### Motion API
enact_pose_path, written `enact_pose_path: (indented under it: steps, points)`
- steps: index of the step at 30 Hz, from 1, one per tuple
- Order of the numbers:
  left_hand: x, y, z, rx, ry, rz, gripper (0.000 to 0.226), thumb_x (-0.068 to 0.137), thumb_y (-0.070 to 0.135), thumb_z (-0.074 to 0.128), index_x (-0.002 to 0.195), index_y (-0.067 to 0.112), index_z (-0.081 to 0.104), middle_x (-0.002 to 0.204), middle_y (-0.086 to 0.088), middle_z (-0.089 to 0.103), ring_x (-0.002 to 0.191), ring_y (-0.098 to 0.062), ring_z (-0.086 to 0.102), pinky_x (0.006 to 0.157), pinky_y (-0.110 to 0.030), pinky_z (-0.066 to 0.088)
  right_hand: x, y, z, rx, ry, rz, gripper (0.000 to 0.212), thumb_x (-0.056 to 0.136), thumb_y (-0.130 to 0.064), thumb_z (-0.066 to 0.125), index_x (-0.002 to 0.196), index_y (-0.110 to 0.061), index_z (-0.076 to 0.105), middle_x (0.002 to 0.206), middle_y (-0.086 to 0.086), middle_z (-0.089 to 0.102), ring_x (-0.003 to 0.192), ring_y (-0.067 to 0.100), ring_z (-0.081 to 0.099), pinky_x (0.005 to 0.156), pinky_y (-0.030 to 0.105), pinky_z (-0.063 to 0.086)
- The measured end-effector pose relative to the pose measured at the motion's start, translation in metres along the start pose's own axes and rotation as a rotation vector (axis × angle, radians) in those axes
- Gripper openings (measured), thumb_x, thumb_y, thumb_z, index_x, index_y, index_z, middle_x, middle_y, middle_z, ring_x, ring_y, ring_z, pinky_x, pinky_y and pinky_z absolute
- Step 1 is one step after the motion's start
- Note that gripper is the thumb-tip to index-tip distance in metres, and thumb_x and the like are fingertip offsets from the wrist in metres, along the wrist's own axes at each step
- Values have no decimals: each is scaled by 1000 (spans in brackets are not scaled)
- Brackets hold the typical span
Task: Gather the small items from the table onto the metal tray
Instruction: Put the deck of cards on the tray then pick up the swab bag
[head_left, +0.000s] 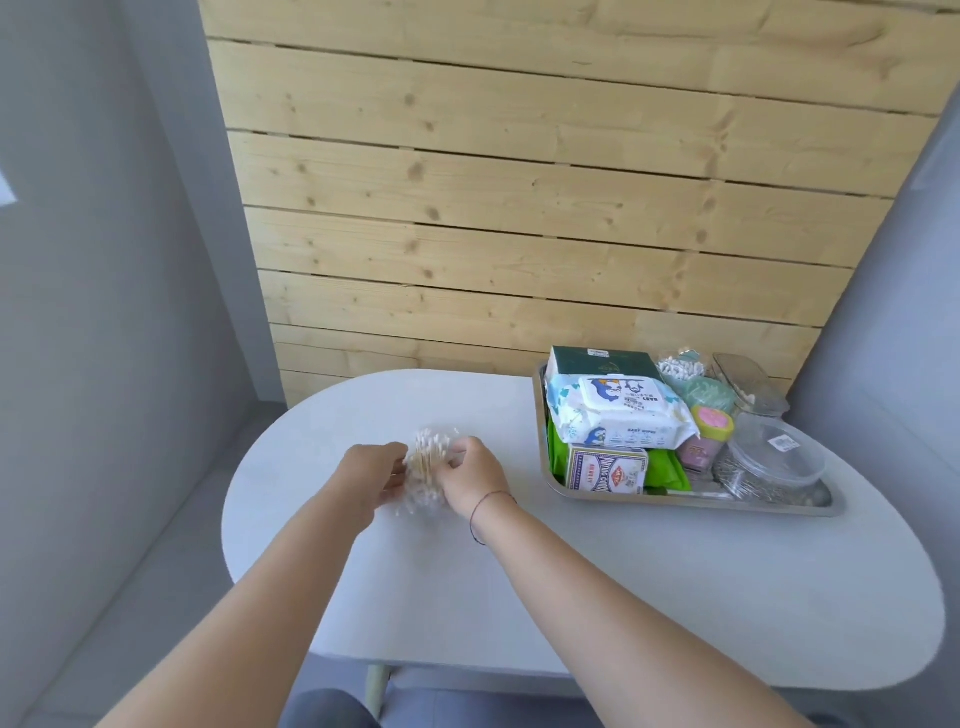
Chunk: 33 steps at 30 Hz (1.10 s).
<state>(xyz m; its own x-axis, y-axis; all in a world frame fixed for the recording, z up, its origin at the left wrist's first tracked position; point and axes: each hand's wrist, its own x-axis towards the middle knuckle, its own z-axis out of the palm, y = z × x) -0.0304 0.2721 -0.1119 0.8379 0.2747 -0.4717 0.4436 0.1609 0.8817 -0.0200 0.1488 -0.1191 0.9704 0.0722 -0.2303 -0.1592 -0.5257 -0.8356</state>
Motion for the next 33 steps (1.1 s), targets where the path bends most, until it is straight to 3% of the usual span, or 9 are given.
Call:
enact_pose_path:
  steps: [3, 5, 9, 14, 20, 22, 26, 29, 33]
  points:
    - [3, -4, 1, -29, -63, -20, 16, 89, 6, 55, 76, 0, 62, 73, -13, 56, 61, -23, 54, 57, -27, 52, -5, 4, 5, 124, -7, -12, 30, 88, -36, 56, 112, -19, 59, 101, -4, 70, 87, 17, 65, 79, 28, 52]
    - [-2, -8, 4, -36, -121, -38, 14, 88, 10, 61, 83, -2, 65, 79, -18, 61, 65, -24, 58, 63, -29, 54, -15, 7, -3, 179, -27, -58, 28, 89, -31, 59, 114, -18, 58, 93, -11, 62, 79, 6, 58, 71, 14, 47]
    - [-27, -8, 17, -34, -247, -33, 13, 83, 14, 69, 87, 2, 68, 75, -11, 67, 66, -20, 59, 66, -28, 53, -36, 16, -38, 120, -50, -202, 33, 89, -8, 53, 120, -18, 59, 106, -4, 58, 93, 8, 57, 84, 17, 46]
    - [-78, -1, 78, -80, -437, 28, 7, 83, 9, 69, 89, 10, 65, 81, -5, 70, 68, -16, 63, 69, -25, 57, -60, 45, -124, 47, 27, -234, 50, 83, -9, 66, 130, -18, 51, 118, -2, 58, 113, 13, 55, 103, 30, 42]
    - [-98, -6, 184, -38, -514, 92, 38, 80, 3, 70, 116, 4, 58, 105, -10, 67, 84, -20, 66, 83, -28, 55, -70, 86, -232, -12, 53, -186, 40, 81, -1, 68, 117, -15, 57, 115, 3, 65, 105, 16, 61, 94, 26, 44]
    - [-98, -12, 213, 84, -387, 198, 52, 77, 9, 73, 123, 8, 49, 112, -6, 60, 97, -23, 63, 84, -29, 53, -65, 100, -257, -233, 187, -188, 38, 81, -4, 66, 118, -15, 61, 113, 2, 66, 108, 20, 61, 93, 28, 43]
    - [-98, -27, 237, 594, -83, 654, 61, 84, 13, 62, 140, 11, 37, 135, -5, 44, 124, -22, 44, 99, -30, 38, -51, 117, -271, -747, 380, -187, 36, 85, -15, 58, 119, -28, 61, 115, 0, 66, 117, 22, 53, 94, 31, 34]
    - [-93, -38, 242, 867, -115, 942, 52, 84, 4, 53, 136, 8, 47, 140, -9, 45, 129, -28, 42, 107, -33, 34, -37, 128, -265, -939, 405, -250, 36, 83, -13, 58, 115, -30, 60, 108, -5, 66, 116, 22, 48, 93, 32, 23]
    - [-84, -49, 249, 1109, -212, 1085, 55, 66, -2, 51, 119, 7, 63, 124, -9, 63, 107, -29, 63, 88, -32, 52, -26, 134, -258, -1054, 452, -282, 34, 52, -9, 80, 78, -29, 69, 68, -8, 67, 80, 21, 61, 74, 32, 44]
